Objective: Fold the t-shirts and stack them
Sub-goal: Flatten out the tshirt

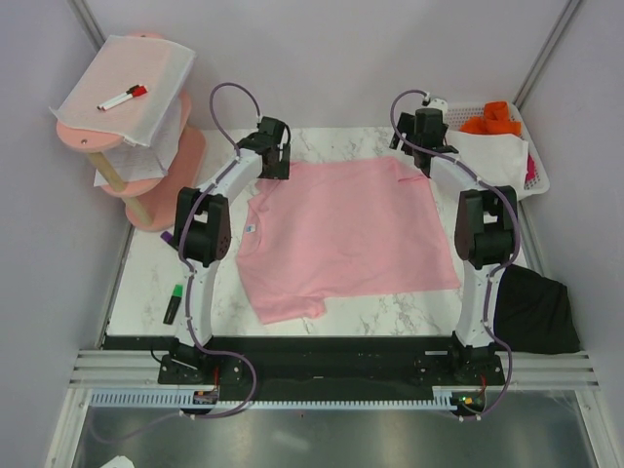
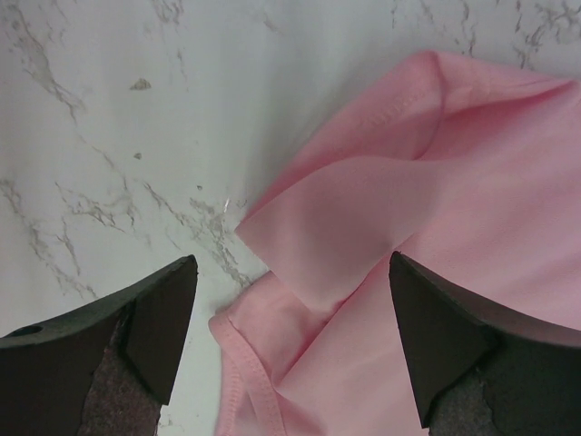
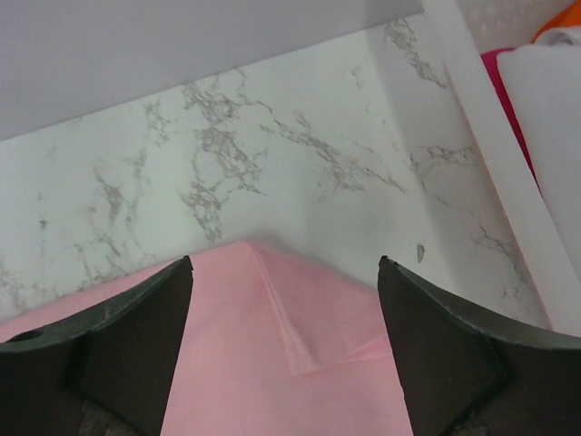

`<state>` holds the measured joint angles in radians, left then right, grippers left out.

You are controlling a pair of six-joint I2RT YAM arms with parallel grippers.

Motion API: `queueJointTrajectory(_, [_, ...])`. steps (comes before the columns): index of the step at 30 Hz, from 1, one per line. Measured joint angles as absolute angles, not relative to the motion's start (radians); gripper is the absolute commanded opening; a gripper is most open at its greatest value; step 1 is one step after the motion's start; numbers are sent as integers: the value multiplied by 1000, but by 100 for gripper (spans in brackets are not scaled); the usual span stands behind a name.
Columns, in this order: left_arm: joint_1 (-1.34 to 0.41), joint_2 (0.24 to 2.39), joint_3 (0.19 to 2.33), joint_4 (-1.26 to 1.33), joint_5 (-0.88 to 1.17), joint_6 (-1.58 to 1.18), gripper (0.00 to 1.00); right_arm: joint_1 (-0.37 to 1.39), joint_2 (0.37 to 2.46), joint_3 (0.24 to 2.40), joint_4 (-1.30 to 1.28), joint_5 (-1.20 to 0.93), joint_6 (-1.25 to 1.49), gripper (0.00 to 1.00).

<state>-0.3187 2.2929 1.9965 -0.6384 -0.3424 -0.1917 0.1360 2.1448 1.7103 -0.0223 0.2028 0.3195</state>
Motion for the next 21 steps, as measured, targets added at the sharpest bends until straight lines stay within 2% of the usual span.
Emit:
queueJointTrajectory(13, [-313, 2299, 1940, -611, -330, -221, 91, 116, 2304, 1821, -204, 172, 288, 76])
queueJointTrajectory(21, [-302, 2299, 1940, -604, -330, -229, 91, 135, 2309, 1821, -228, 162, 279, 75])
